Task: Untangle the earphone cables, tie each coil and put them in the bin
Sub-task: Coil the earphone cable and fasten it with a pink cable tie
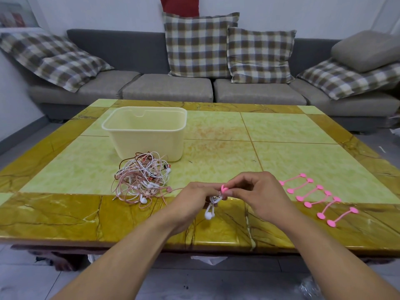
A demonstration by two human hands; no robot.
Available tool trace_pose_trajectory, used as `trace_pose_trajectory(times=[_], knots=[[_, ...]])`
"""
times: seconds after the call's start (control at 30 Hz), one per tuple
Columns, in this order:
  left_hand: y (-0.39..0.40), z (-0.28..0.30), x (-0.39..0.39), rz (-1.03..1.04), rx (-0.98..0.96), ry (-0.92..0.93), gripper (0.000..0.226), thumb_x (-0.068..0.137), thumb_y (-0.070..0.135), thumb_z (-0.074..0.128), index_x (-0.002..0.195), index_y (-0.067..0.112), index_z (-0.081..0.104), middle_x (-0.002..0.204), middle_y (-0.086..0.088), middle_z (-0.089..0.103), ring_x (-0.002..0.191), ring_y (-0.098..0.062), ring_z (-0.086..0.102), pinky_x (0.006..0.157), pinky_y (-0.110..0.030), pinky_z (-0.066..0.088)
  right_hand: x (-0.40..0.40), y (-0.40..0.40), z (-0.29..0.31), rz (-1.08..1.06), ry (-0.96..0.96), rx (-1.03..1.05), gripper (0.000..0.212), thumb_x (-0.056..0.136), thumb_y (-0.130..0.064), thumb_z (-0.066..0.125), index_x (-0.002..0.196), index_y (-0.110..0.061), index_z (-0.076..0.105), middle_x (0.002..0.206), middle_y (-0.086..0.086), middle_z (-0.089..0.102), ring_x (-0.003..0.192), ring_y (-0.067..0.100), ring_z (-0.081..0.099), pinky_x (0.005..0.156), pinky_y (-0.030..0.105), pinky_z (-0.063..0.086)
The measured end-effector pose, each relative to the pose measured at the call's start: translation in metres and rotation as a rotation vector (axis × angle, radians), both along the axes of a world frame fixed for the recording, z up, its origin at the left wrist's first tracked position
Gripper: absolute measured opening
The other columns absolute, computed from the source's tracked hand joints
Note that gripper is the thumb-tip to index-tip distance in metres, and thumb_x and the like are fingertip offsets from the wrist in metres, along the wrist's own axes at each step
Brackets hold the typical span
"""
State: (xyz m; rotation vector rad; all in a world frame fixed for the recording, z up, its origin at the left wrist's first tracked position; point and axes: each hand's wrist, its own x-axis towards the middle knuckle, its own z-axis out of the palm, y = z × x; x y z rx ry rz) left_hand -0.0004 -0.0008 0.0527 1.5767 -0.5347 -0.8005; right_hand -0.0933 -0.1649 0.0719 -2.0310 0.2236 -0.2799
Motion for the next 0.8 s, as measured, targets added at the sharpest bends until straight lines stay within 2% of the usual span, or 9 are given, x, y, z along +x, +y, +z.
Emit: trace_pose_trajectory(times=[0.07,0.23,0.33,0.4,0.47,0.57,0.7,0.8], knots=[[0.0,-0.002,0.001,-0.025,0.013,-0.005,0.033,0.1,0.011,0.05,0.111,0.022,0.079,0.111,0.002,0.076,0.117,-0.02,0.063,0.098,-0.036,0.049,0.0,0.0,-0.001,0.014,-0.014,-0.005,0.009,0.081,-0.012,0.083,0.087,-0.018,0.079,0.079,-0.003,0.078,0.081,0.013,0.075,0.086,0.036,0.06],[0.0,-0.001,0.001,-0.031,0.035,-0.01,0.032,0.1,0.012,0.05,0.113,0.021,0.078,0.115,0.004,0.075,0.115,-0.012,0.063,0.099,-0.031,0.047,0.003,0.0,-0.007,-0.021,-0.012,-0.142,0.025,0.081,-0.02,0.084,0.1,-0.035,0.076,0.079,-0.016,0.075,0.078,0.006,0.067,0.073,0.019,0.052],[-0.001,-0.005,-0.001,-0.037,0.044,-0.02,0.03,0.101,0.011,0.052,0.111,0.021,0.078,0.11,-0.013,0.073,0.093,-0.016,0.061,0.087,-0.032,0.051,0.004,-0.001,-0.012,-0.034,-0.02,-0.246,0.011,0.081,-0.024,0.084,0.089,-0.032,0.08,0.08,-0.019,0.072,0.076,0.003,0.063,0.066,0.014,0.046],[-0.001,-0.008,-0.001,0.009,0.009,0.021,0.03,0.1,0.011,0.056,0.124,0.021,0.07,0.1,-0.015,0.071,0.084,-0.021,0.064,0.082,-0.032,0.054,0.005,-0.002,-0.014,-0.049,-0.04,-0.28,0.008,0.08,-0.026,0.084,0.085,-0.03,0.079,0.082,-0.014,0.069,0.076,0.003,0.061,0.066,0.012,0.044],[-0.002,-0.01,0.0,0.096,-0.036,0.101,0.033,0.097,0.009,0.06,0.129,0.019,0.064,0.094,-0.011,0.072,0.081,-0.021,0.067,0.074,-0.03,0.055,0.005,-0.002,-0.013,-0.041,-0.056,-0.326,0.007,0.083,-0.026,0.082,0.087,-0.029,0.077,0.084,-0.013,0.067,0.079,0.002,0.061,0.067,0.012,0.044],[-0.003,-0.008,0.001,0.19,-0.093,0.201,0.03,0.093,0.008,0.068,0.122,0.015,0.068,0.093,-0.014,0.073,0.083,-0.022,0.068,0.065,-0.029,0.054,0.005,-0.001,-0.009,-0.01,-0.061,-0.37,0.007,0.089,-0.023,0.077,0.093,-0.028,0.076,0.086,-0.016,0.069,0.084,-0.001,0.061,0.07,0.011,0.044],[-0.002,-0.008,0.0,0.197,-0.084,0.17,0.027,0.09,0.005,0.071,0.115,0.012,0.072,0.091,-0.018,0.074,0.082,-0.022,0.071,0.071,-0.033,0.056,0.005,-0.001,-0.005,0.019,-0.047,-0.394,0.008,0.087,-0.023,0.079,0.093,-0.029,0.077,0.085,-0.015,0.07,0.085,-0.002,0.059,0.069,0.008,0.04],[-0.002,-0.009,-0.001,0.195,-0.065,0.138,0.028,0.088,0.003,0.071,0.114,0.013,0.072,0.093,-0.019,0.076,0.079,-0.021,0.072,0.075,-0.034,0.057,0.006,-0.002,-0.004,0.029,-0.001,-0.422,0.005,0.087,-0.026,0.079,0.09,-0.029,0.077,0.082,-0.017,0.067,0.086,-0.003,0.058,0.069,0.01,0.039]])
